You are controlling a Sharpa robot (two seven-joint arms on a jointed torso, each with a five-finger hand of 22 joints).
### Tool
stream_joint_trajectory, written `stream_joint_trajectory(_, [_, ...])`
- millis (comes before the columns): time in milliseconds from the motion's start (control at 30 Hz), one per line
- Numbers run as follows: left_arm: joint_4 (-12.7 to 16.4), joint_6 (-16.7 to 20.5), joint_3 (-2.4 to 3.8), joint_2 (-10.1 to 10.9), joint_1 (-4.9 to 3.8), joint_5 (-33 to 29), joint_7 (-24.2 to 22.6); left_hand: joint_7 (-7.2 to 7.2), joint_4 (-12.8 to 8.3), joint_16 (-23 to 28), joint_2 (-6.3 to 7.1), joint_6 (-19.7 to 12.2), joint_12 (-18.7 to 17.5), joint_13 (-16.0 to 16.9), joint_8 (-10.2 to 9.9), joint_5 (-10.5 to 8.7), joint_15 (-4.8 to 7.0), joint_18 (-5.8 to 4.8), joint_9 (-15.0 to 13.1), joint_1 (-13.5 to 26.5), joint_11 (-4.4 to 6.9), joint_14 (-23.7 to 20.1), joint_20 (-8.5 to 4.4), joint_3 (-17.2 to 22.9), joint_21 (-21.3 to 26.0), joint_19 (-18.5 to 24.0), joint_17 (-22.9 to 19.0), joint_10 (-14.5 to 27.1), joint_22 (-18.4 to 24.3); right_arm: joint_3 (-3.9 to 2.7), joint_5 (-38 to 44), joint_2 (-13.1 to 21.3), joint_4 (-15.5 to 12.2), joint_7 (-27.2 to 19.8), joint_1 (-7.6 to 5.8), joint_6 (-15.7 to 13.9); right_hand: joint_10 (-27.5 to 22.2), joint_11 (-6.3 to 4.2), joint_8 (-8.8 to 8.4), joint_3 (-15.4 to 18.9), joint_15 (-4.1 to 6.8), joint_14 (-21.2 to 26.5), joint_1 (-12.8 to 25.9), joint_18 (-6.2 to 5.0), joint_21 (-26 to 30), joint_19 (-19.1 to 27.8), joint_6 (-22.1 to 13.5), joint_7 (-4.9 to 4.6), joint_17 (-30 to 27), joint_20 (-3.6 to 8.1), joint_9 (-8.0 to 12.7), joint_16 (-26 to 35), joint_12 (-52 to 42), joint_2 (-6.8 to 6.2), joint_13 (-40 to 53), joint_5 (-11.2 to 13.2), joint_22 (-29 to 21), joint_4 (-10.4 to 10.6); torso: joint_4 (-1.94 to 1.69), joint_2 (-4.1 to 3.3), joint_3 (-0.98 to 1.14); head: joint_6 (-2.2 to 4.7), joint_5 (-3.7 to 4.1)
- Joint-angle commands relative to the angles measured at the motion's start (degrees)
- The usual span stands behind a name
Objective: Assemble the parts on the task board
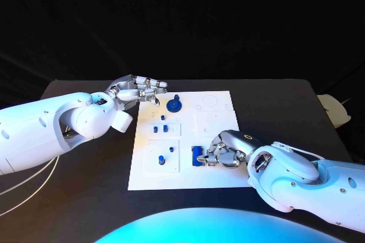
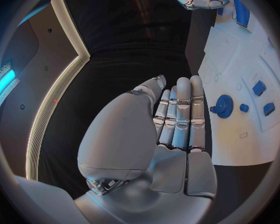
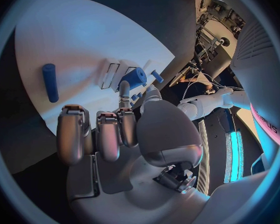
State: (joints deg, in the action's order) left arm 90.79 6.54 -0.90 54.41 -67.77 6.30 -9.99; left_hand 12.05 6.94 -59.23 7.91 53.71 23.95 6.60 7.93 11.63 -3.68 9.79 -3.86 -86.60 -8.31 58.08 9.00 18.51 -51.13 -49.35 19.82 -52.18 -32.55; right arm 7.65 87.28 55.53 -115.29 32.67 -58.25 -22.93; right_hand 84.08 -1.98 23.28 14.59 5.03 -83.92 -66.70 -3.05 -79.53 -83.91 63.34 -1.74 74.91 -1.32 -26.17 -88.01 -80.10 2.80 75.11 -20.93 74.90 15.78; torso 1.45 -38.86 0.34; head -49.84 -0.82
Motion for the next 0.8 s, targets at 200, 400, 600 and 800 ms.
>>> stream_joint_trajectory(200, [0.0,-1.0,0.01,-0.1,-0.04,-0.2,-0.3,-0.02,-0.3,0.4,0.23,-0.2,0.1,0.1,0.3,-0.02,-0.2,0.73,0.0,0.5,0.01,-0.2,0.17,0.0,0.1,0.2,-0.1,0.5,0.1,-0.01,0.8,0.2,-0.2,-0.8,0.05,2.1,1.4,-0.41,0.25,-0.3,0.57,-5.3,-3.2,1.1,-0.5,-2.8,-0.1,0.25,11.0,0.39,-0.1,-0.3,-0.4,-0.06,7.4,-1.8,12.5,-1.1,-0.13,-0.08,-0.02,0.03,0.12])
stream_joint_trajectory(400, [0.1,-1.1,0.01,-0.2,-0.04,-0.2,-0.3,-0.02,-0.3,0.4,0.23,-0.2,0.1,0.1,0.3,-0.02,-0.2,0.73,0.0,0.5,0.01,-0.2,0.17,0.0,0.1,0.2,-0.1,0.5,0.1,-0.01,1.1,-0.4,0.9,-0.2,0.05,2.0,1.6,-0.5,0.29,-0.8,0.64,-5.3,-4.1,1.13,-0.6,-2.9,0.0,0.35,11.1,0.44,-0.1,-0.4,-0.8,0.84,7.8,-2.3,12.6,-1.0,-0.18,-0.11,-0.04,0.02,0.14])
stream_joint_trajectory(600, [0.1,-1.1,0.01,-0.2,-0.04,-0.2,-0.3,-0.02,-0.3,0.4,0.23,-0.2,0.1,0.1,0.3,-0.02,-0.2,0.73,0.0,0.5,0.01,-0.2,0.17,0.0,0.1,0.2,-0.1,0.5,0.1,-0.01,1.2,-1.3,2.1,0.1,0.05,2.1,1.8,-0.57,0.32,-1.1,0.69,-5.3,-4.6,1.16,-0.8,-2.9,0.1,0.43,11.2,0.49,-0.1,-0.4,-1.1,1.39,8.0,-2.6,12.6,-0.9,-0.15,-0.09,-0.03,-0.04,0.07])
stream_joint_trajectory(800, [0.1,-1.0,0.01,-0.1,-0.04,-0.2,-0.3,-0.02,-0.4,0.4,0.17,-0.3,0.2,0.1,0.4,-0.01,-0.21,0.73,0.0,0.6,0.0,-0.2,0.18,0.1,0.2,0.2,-0.1,0.5,0.1,-0.01,1.6,-1.8,2.7,0.3,0.05,2.0,2.0,-0.64,0.34,-1.4,0.75,-5.3,-5.1,1.17,-0.9,-2.9,0.2,0.5,11.3,0.54,-0.2,-0.4,-1.3,1.9,8.2,-3.1,12.6,-0.9,-0.09,-0.08,0.0,-0.16,0.03])
